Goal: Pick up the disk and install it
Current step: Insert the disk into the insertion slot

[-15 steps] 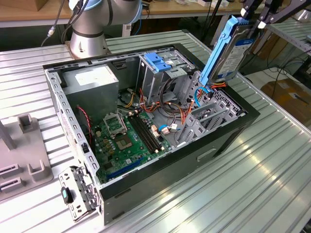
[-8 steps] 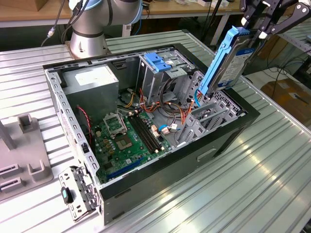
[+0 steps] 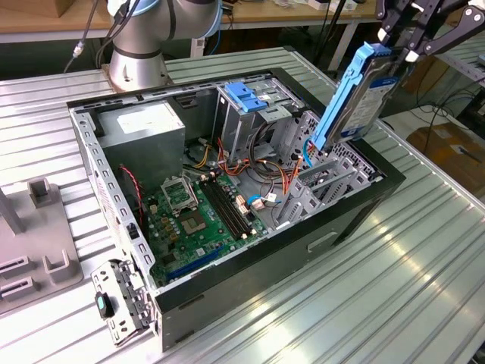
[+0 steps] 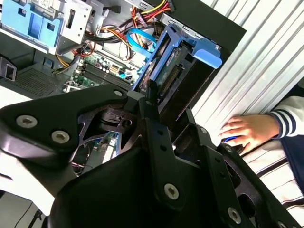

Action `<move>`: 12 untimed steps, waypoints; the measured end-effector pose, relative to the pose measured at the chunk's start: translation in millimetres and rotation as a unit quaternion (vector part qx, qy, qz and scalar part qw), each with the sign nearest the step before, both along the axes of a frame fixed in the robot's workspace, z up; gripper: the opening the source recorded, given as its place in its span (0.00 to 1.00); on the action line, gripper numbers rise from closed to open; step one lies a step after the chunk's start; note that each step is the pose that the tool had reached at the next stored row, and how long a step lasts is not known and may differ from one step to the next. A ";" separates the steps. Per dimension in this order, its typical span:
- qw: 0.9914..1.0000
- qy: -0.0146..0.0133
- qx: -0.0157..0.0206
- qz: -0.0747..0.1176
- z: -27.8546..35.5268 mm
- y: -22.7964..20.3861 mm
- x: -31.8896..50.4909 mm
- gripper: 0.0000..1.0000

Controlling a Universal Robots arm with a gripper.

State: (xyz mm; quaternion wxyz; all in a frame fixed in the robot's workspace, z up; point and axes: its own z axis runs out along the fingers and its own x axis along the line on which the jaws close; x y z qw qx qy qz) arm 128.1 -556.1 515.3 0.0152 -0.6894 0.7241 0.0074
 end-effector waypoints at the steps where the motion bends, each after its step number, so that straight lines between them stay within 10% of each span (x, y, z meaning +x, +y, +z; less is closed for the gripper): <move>1: 1.000 0.000 0.000 0.000 0.0 -1.5 0.0 0.35; 5: 1.000 0.000 0.000 0.000 -0.7 -10.9 0.0 0.35; 12: 1.000 0.000 0.000 0.000 -16.7 -15.0 -1.2 0.35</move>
